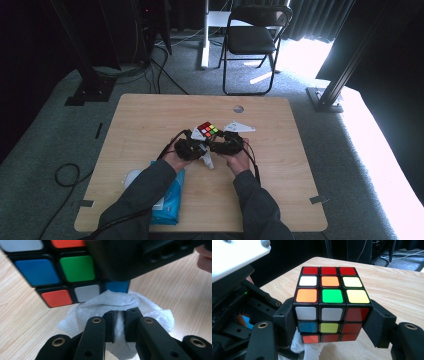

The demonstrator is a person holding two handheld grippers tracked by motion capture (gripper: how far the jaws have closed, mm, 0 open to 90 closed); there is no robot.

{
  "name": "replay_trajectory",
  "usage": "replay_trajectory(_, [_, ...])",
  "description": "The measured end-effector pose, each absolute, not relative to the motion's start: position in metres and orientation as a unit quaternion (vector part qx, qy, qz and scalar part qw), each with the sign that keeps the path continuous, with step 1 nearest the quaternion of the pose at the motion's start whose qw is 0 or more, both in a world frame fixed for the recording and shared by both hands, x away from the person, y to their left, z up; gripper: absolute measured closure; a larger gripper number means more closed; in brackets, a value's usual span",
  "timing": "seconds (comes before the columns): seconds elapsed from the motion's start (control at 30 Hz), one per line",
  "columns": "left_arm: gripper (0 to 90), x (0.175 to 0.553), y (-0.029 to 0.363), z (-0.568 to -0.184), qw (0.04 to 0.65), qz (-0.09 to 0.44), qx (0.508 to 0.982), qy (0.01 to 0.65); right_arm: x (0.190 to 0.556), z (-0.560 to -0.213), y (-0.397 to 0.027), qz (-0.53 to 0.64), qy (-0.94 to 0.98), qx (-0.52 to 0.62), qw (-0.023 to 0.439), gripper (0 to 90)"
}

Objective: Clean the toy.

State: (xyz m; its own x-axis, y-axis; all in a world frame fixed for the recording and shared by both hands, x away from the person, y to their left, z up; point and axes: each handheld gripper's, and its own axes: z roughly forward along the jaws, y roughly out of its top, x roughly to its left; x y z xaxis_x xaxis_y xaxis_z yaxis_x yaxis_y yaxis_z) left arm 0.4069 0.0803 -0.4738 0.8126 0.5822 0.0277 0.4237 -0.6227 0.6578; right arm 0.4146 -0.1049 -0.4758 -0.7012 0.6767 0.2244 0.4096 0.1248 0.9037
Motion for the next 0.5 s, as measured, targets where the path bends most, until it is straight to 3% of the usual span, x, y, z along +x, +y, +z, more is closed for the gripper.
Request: replay_trajectory(0.5, [81.9, 0.42, 0.102, -0.472, 0.331, 0.131, 0.875, 0.328, 0.414, -0.476, -0.108, 0.551, 0.739, 0.369, 0.116, 34.4])
